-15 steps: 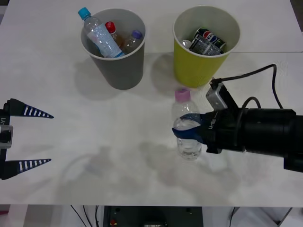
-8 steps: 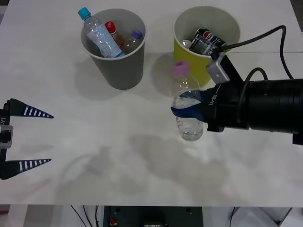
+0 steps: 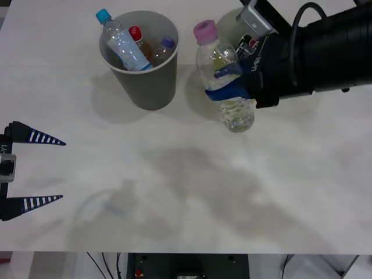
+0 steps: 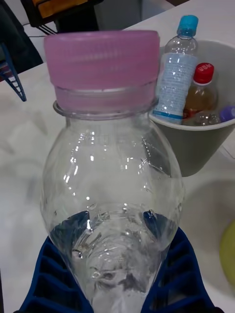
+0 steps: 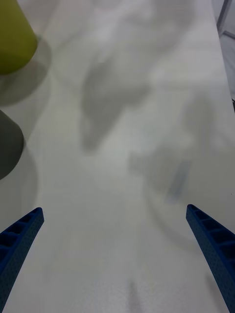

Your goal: Put the can into the green bin and the plastic bottle into the gray bin

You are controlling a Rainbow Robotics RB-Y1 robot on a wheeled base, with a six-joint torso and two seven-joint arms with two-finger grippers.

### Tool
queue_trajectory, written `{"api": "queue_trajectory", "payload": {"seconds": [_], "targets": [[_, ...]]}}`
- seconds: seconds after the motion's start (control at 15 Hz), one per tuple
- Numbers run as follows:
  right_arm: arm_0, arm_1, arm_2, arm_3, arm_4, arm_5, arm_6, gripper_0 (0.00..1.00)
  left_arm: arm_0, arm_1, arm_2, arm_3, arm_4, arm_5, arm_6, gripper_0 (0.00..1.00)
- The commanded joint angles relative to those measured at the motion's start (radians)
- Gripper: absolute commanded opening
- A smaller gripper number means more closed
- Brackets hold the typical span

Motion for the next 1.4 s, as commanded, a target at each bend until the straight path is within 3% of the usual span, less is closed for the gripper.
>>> {"api": "queue_trajectory", "payload": {"seconds": [0.07, 0.2, 0.6, 0.8, 1.07, 1.4], "targets": [[-0.176, 0.010, 0.094, 0.145, -0.019, -0.011, 0.000, 0.00, 0.000, 0.000, 0.000, 0.000, 0.000, 0.000, 0.000, 1.00], [-0.295, 0.040, 0.154, 0.249, -0.016, -0.011, 0.000, 0.00, 0.000, 0.000, 0.000, 0.000, 0.000, 0.000, 0.000, 1.00], [-0.607, 0.240, 0.260, 0.668, 0.050, 0.012, 0.012, 0.00, 0.000, 0.000, 0.000, 0.000, 0.000, 0.000, 0.000, 1.00], [-0.693, 0.338, 0.311, 0.811, 0.145, 0.099, 0.018, 0.00, 0.000, 0.000, 0.000, 0.000, 0.000, 0.000, 0.000, 1.00], [-0.780, 0.430, 0.421, 1.006, 0.159, 0.259, 0.024, 0.00, 0.000, 0.000, 0.000, 0.000, 0.000, 0.000, 0.000, 1.00], [-0.841, 0.482, 0.462, 1.121, 0.174, 0.277, 0.049, 0.00, 0.000, 0.000, 0.000, 0.000, 0.000, 0.000, 0.000, 1.00]]}}
